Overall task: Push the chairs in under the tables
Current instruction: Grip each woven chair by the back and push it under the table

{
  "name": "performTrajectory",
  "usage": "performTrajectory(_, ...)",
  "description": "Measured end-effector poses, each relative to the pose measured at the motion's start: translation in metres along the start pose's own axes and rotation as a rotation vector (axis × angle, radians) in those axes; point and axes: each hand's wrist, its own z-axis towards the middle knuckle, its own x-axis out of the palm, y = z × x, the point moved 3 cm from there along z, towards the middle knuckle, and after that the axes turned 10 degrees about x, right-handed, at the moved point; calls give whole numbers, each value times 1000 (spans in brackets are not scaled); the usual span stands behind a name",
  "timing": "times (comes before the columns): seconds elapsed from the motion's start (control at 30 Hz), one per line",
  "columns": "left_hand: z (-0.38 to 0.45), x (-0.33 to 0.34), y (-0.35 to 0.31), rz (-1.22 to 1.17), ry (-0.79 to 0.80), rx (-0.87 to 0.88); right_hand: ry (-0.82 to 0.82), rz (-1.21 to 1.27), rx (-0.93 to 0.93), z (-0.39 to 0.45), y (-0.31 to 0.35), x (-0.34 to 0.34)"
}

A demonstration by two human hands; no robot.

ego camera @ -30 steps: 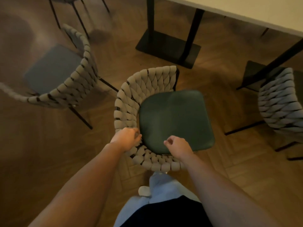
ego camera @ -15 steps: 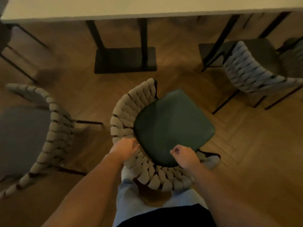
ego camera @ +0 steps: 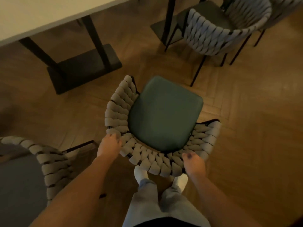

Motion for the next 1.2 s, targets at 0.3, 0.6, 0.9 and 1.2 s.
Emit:
performTrajectory(0.3, 22, 28, 33, -241, -44, -442, 243, 542, 655, -9, -51, 65)
performTrajectory(0.6, 48, 63, 47, -867, -101, -578, 227, 1236, 795, -12, -16, 113)
performTrajectory(0.9, 45, 71, 37, -915, -181, -624, 105, 1069, 820, 0, -30, 110)
performTrajectory(1.2, 29, 97, -3, -955, -209, -683, 89, 1062, 735, 37, -39, 52)
